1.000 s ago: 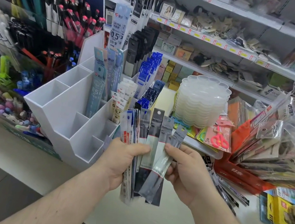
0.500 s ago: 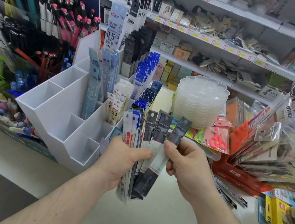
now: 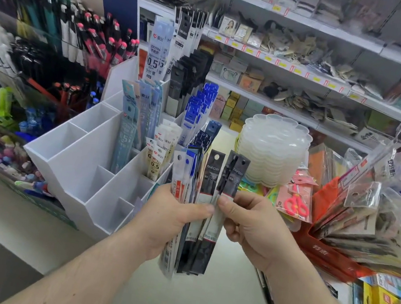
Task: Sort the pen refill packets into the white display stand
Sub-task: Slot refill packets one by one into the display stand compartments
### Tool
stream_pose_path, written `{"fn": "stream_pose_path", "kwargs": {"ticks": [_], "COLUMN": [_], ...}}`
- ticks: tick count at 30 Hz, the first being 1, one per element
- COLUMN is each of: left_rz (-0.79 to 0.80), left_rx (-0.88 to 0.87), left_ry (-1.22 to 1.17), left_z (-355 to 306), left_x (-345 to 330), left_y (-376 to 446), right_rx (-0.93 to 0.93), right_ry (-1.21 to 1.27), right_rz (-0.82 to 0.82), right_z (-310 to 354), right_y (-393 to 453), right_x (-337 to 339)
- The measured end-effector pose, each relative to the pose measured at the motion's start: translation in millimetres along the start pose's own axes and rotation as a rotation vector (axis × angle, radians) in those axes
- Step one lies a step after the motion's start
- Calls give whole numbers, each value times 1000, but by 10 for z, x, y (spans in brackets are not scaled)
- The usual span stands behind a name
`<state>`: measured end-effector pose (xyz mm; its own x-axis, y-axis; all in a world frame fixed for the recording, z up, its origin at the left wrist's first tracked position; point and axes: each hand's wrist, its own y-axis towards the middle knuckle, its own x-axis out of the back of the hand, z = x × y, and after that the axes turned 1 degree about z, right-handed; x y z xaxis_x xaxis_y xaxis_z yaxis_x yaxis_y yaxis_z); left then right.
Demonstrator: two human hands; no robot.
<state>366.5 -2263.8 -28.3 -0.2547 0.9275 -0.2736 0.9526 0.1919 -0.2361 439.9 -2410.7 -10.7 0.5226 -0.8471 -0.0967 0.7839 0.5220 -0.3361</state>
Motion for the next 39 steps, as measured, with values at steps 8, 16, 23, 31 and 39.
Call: {"fn": "stream_pose_path", "kwargs": {"ticks": [8,16,23,31,39], "left_rz": [-251,-319,-333,-344,-349], "left_rx": [-196,-252,-230,-226,-233], "left_ry": [-50,-101,-113,-108,-107], "left_z": [-443,-704,-690,-682,-669], "left_x": [235,373,461,536,612], "left_y": [-44,-120,-148,-150,-161], "right_rx": [43,240,391,435,535], "right_ry": [193,99,-147,-370,-619], "right_rz": [-95,-208,-315,-349,-358], "right_z": [545,1087,1226,1141,1117], "right_y": [188,622,1201,1628,1807], "right_x": [-18,-300,-635,-816,-884]}}
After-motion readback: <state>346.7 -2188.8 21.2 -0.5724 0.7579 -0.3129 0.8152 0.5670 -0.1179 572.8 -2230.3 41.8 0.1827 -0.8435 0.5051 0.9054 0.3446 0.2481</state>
